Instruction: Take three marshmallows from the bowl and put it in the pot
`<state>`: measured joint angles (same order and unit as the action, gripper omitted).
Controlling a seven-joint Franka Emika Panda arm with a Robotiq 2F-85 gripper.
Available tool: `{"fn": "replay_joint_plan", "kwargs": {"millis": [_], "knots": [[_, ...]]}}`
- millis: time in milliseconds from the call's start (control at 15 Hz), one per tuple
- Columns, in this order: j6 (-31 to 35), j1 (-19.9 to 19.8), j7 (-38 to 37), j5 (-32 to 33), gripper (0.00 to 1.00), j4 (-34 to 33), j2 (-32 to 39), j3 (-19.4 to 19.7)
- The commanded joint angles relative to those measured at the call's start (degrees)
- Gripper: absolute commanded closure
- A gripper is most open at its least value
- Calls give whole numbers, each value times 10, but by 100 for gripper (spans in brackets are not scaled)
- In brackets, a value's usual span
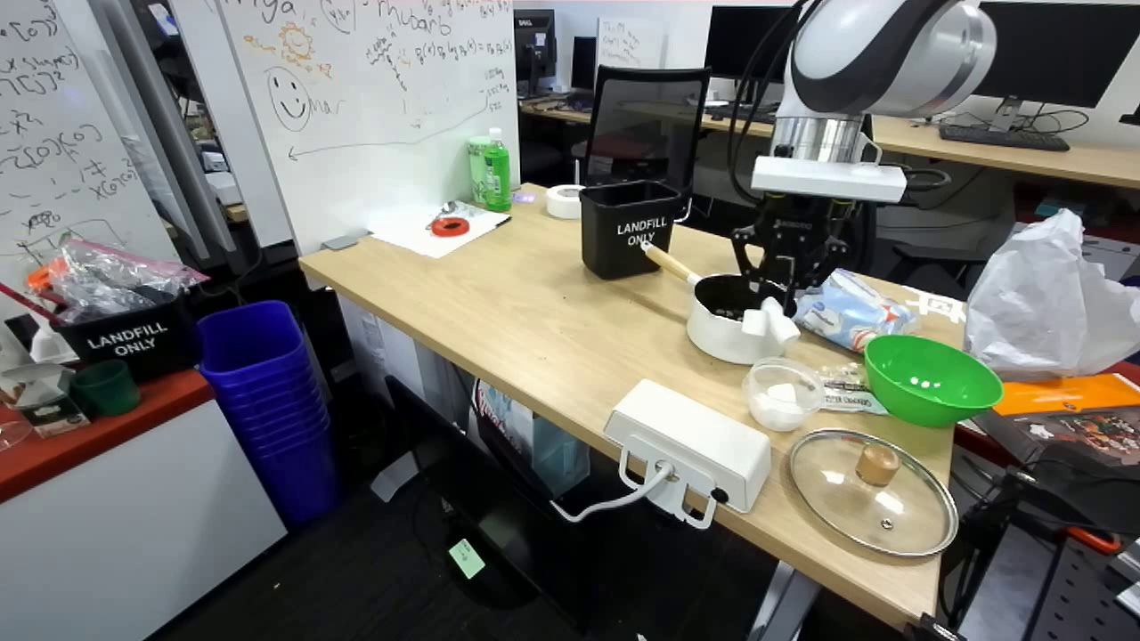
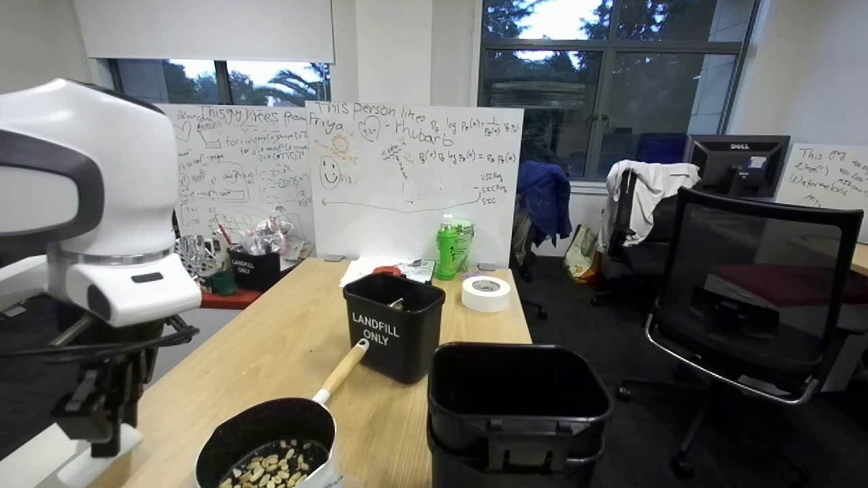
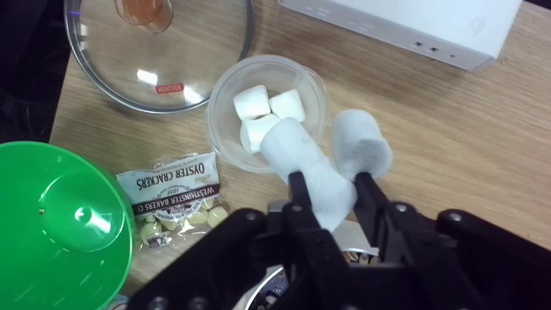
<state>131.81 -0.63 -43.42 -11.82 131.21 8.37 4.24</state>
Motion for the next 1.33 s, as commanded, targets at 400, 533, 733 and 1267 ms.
{"fn": "replay_joint_plan", "kwargs": {"millis": [400,533,733,1267], "knots": [[49,-14,-61,-22,92,-15,5,15],[55,-14,-78,-20,92,-15,5,15],[55,-14,-87,-21,92,-14,5,13],[46,-14,-84,-10,68,-13,0,14]]}}
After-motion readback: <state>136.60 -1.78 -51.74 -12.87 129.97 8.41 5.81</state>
